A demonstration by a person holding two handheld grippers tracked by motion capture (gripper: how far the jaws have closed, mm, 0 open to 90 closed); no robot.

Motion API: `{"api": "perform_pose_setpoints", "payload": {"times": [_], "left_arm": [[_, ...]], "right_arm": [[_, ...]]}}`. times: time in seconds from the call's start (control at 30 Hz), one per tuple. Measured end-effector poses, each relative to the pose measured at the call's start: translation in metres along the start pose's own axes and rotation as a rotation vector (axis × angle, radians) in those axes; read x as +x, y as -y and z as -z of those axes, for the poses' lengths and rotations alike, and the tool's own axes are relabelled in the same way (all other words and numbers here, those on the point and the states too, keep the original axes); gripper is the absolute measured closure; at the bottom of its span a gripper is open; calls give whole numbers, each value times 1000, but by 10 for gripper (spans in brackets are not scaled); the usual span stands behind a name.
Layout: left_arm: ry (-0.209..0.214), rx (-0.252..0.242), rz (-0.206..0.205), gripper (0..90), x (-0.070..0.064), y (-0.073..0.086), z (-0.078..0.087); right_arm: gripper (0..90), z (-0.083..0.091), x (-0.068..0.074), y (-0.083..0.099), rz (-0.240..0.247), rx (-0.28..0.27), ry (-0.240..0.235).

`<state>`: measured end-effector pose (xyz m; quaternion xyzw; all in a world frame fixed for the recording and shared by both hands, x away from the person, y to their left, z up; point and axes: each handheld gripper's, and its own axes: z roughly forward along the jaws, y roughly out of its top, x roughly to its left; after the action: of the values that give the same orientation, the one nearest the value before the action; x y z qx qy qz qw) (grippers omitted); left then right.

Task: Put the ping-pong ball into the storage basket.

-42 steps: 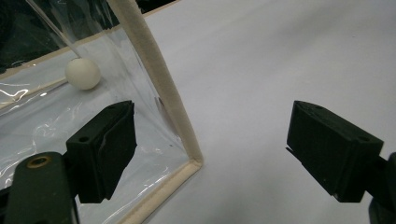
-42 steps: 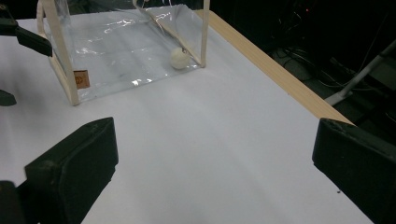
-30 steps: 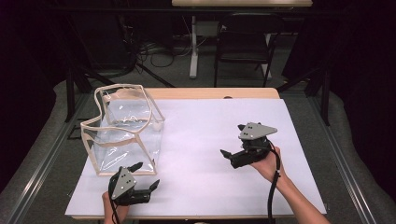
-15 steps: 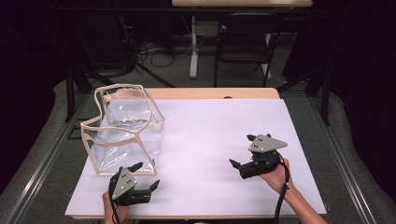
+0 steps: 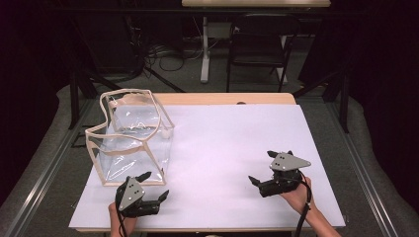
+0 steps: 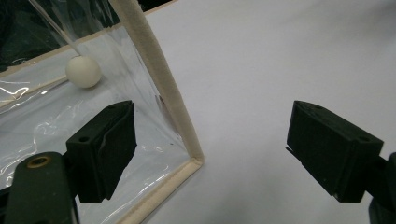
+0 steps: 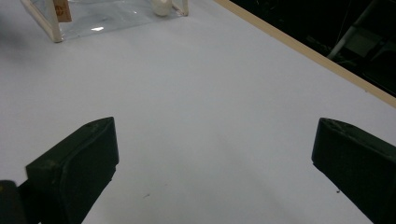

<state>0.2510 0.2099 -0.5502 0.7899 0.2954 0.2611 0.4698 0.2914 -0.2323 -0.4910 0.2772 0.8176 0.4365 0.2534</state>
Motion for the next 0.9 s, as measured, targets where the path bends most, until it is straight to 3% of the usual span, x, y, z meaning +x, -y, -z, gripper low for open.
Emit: {"api": "perform_pose_setpoints", "payload": {"times": [0.9], "left_arm": [[4,14,-9,161,-1,0,-2]], "right_arm": [[2,14,0,60,-51,-10,73]]}}
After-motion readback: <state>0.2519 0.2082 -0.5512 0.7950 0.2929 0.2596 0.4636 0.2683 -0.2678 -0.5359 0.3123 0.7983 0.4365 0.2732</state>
